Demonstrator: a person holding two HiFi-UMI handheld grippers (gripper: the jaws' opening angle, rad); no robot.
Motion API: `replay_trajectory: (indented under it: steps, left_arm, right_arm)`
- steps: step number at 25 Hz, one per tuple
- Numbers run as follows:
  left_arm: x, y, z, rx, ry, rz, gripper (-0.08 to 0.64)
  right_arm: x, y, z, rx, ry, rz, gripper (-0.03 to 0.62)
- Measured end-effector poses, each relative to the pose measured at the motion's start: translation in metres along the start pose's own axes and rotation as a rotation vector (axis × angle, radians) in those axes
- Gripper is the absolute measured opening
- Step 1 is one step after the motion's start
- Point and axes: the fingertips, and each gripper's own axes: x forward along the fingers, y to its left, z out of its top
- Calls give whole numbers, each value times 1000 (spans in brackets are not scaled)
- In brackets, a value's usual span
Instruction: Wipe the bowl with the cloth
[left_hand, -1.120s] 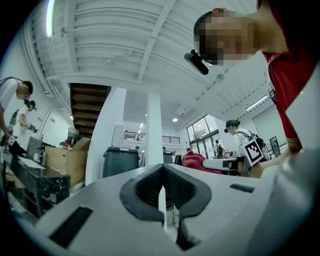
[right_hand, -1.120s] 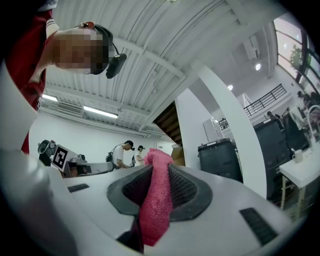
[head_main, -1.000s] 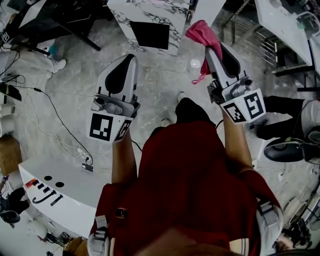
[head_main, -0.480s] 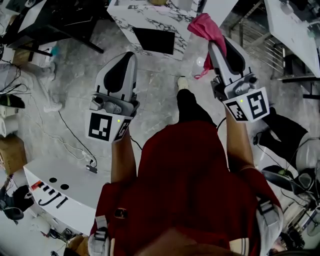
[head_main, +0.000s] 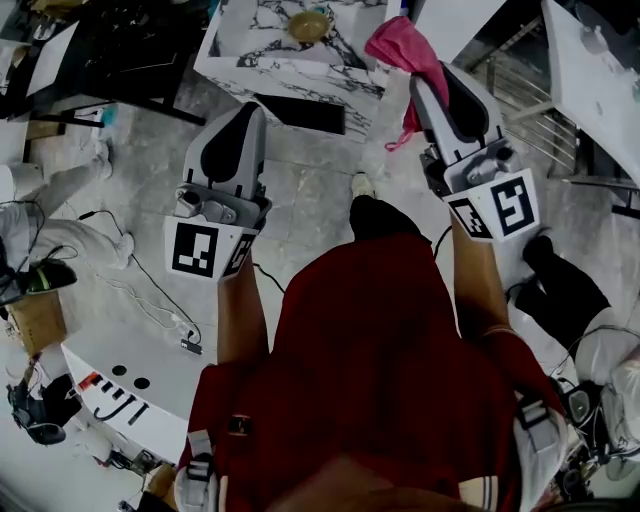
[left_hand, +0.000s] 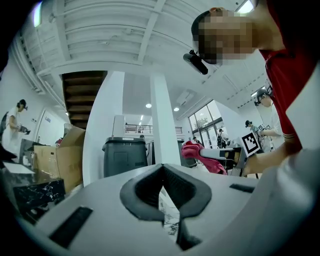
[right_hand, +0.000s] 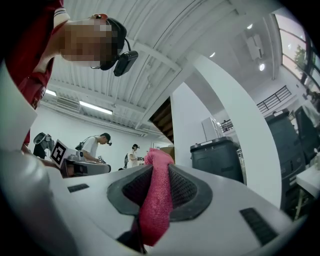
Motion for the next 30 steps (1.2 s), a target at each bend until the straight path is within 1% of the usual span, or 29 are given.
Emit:
replay_trajectory:
  steps: [3, 7, 14, 18, 23, 28, 30]
  left_arm:
    - [43, 15, -14, 8, 36, -3, 6]
    - [94, 35, -34, 11, 86, -5, 6]
    - [159, 57, -71, 21, 185, -33, 6]
    - [177, 65, -94, 16, 235, -51, 6]
    - [197, 80, -115, 29, 277, -97, 6]
    - [218, 123, -143, 39, 328, -146, 6]
    - [226, 129, -154, 61, 352, -185, 6]
  right_arm:
    - [25, -36, -9, 4, 9, 8, 87]
    - [58, -73, -22, 3, 26, 31, 87]
    - [100, -118, -43, 31, 51, 65, 87]
    - [113, -130, -60, 51, 67, 65, 87]
    - [132, -138, -73, 53, 92, 55, 87]
    - [181, -134, -98, 19, 144, 49, 87]
    - [193, -132, -111, -4, 174, 34, 87]
